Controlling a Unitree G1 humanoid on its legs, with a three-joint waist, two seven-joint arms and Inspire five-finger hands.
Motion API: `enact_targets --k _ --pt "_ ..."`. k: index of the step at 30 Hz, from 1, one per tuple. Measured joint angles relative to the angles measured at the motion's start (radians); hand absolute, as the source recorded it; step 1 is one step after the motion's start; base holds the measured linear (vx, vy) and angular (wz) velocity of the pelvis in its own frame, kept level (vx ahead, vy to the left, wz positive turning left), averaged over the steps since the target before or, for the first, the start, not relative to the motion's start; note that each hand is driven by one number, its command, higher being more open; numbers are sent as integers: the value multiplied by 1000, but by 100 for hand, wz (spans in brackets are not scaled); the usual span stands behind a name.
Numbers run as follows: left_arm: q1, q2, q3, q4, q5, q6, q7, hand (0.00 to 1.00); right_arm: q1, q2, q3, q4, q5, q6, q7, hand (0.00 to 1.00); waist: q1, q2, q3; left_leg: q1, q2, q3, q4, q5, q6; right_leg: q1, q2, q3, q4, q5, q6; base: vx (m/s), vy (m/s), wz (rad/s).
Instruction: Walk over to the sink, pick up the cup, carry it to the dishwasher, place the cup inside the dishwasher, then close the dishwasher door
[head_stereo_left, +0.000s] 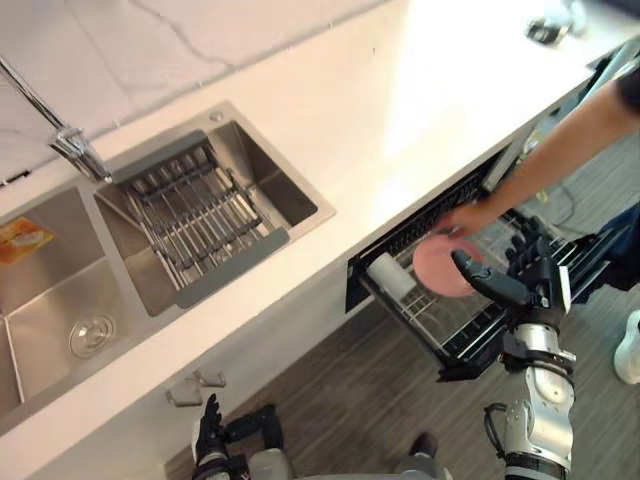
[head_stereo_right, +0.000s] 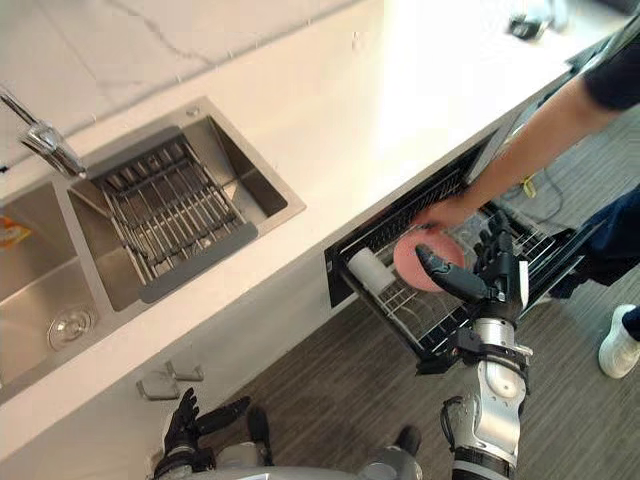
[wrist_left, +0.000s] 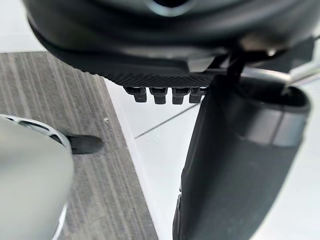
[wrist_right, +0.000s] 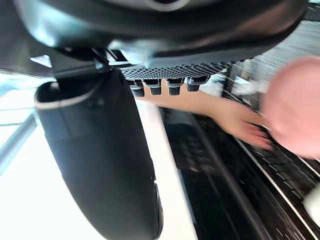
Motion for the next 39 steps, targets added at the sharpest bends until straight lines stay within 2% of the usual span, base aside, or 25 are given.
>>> enact_targets --k 6,11,15,18,22,25,27,32,35,39 --pt "18 -2 27 12 22 -1 10 100 16 0 -85 -32 -102 -4 -45 100 -10 -5 -38 59 17 26 0 -7 -9 48 22 22 -23 6 -7 -24 -24 -14" --pt "57 -3 73 15 50 -9 13 100 91 1 -147 -18 -138 68 -105 100 -24 -10 -70 87 29 40 -5 -12 -17 61 35 36 -28 6 -9 -35 -16 -9" --pt "120 -1 87 22 122 -14 35 100 157 28 -264 96 -121 99 -216 100 -26 -15 -98 103 34 60 -5 -17 -22 60 40 54 -30 5 -10 -14 -6 -14" --pt "141 1 92 28 126 -15 41 100 178 45 -316 200 -115 108 -274 100 -29 -15 -98 97 39 81 -5 -19 -25 27 42 76 -15 3 -16 -37 -2 -24" --pt "136 20 68 38 125 -8 40 100 180 45 -306 299 -115 110 -341 100 -52 -16 -90 12 39 97 -5 -11 -27 -99 33 110 41 -3 -28 -45 -1 -13" --pt "96 28 59 42 122 -5 41 100 136 45 -304 314 -92 107 -381 100 -52 -18 -21 -29 40 96 -4 4 -21 -153 30 118 63 0 -36 -36 -12 -1" --pt "85 30 56 43 100 -5 43 100 109 43 -301 313 -71 92 -391 100 -51 -14 9 -50 40 96 -1 10 -17 -176 29 120 67 2 -38 -25 -9 0" --pt "78 30 54 43 54 -7 49 100 68 42 -280 290 -59 73 -384 100 -48 -14 28 -54 36 100 0 13 -11 -182 26 121 69 1 -38 45 -5 0" --pt "77 27 53 42 27 -17 48 100 66 41 -267 209 -58 58 -350 100 -46 -11 37 -53 31 86 0 11 -8 -165 19 104 66 -4 -31 30 -7 15" --pt "81 20 58 42 -12 -28 19 100 96 38 -264 13 -76 24 -274 100 -41 -9 47 -38 25 34 0 3 -7 -89 16 45 38 -8 -21 10 -11 33"
